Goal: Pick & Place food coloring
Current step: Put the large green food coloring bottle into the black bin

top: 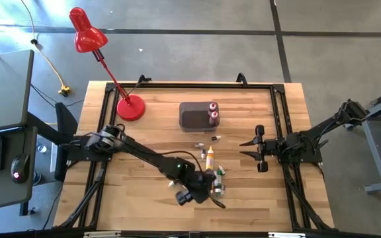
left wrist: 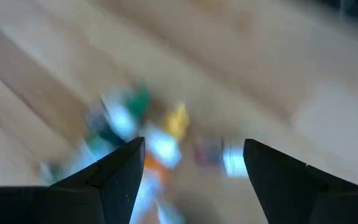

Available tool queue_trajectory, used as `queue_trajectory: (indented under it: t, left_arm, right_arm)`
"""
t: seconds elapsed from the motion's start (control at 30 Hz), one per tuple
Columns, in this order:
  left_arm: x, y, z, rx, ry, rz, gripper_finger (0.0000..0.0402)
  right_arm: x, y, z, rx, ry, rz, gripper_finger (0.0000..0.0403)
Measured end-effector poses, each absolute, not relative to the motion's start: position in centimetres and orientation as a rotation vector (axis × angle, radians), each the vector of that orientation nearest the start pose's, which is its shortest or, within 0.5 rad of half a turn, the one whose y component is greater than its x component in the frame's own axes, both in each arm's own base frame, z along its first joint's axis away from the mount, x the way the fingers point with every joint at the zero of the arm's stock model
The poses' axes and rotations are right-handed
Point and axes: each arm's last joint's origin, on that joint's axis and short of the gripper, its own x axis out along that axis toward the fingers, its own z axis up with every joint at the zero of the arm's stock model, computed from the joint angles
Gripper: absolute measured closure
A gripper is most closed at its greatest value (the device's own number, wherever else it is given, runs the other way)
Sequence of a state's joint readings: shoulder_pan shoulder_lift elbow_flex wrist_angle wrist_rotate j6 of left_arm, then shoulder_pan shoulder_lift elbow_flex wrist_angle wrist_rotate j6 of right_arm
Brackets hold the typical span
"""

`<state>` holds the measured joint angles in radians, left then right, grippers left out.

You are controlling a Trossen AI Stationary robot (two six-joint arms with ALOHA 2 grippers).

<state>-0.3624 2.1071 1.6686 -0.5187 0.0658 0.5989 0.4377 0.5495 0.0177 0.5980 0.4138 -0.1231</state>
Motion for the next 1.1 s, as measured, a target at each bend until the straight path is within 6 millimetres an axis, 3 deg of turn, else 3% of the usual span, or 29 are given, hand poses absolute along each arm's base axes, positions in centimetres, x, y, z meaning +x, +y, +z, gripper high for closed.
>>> queue_trajectory:
  t: [0.13,0.37,0.57,0.8,0.97,1.1]
  left_arm:
    - [42.7,-15.9,20.6,0.745,0.844,-0.565,0.0133]
    - [40.0,-14.1,24.4,0.879,0.972,-0.349,0.0133]
    - [35.5,-11.8,28.4,0.671,1.175,-0.089,0.0133]
    - [30.6,-10.3,31.6,0.402,1.324,0.039,0.0133]
    - [28.9,-9.5,32.7,0.405,1.298,0.099,0.0133]
    - [27.2,-8.6,34.2,0.463,1.295,0.2,0.0133]
  right_arm:
    - [12.3,4.3,18.5,-0.049,-0.153,-0.054,0.0285]
    - [12.0,4.7,20.0,-0.065,-0.327,0.13,0.0285]
    - [11.8,4.5,20.5,-0.034,-0.377,0.11,0.0285]
    - [11.6,4.2,21.0,-0.014,-0.415,0.021,0.0285]
    - [11.9,4.3,20.7,-0.041,-0.381,-0.003,0.0285]
    - [13.6,5.3,22.2,-0.099,-0.293,0.139,0.0285]
